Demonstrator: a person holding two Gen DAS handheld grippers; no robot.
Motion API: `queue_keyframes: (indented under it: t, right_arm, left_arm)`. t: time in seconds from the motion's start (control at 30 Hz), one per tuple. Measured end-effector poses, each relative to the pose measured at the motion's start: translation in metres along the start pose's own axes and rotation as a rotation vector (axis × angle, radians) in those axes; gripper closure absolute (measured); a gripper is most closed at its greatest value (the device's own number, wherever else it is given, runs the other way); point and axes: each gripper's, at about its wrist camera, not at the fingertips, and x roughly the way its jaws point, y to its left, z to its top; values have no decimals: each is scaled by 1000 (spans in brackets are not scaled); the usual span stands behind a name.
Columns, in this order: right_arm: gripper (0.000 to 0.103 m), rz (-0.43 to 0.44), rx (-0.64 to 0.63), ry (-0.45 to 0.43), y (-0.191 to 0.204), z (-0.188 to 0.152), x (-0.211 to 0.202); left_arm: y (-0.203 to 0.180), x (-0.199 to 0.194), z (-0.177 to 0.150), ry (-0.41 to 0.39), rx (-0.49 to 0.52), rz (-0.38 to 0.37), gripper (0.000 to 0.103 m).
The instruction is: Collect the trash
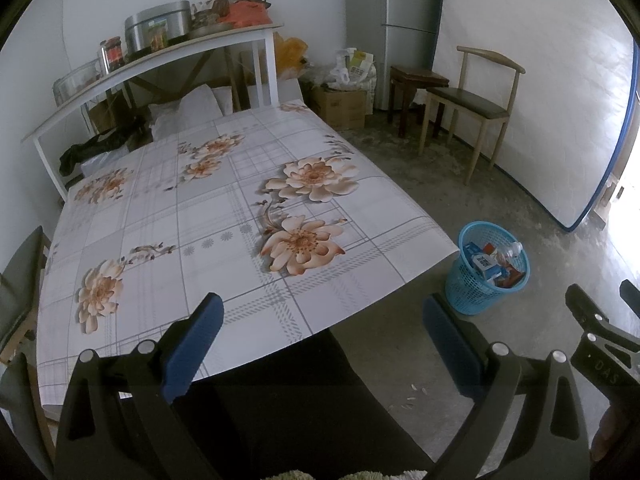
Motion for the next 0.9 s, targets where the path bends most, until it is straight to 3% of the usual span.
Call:
queue_keyframes:
  t: [0.9]
  right_arm:
    - [8, 0, 1, 2, 0, -1, 0]
  left_arm:
    - [0, 0, -3, 7, -8, -2, 6]
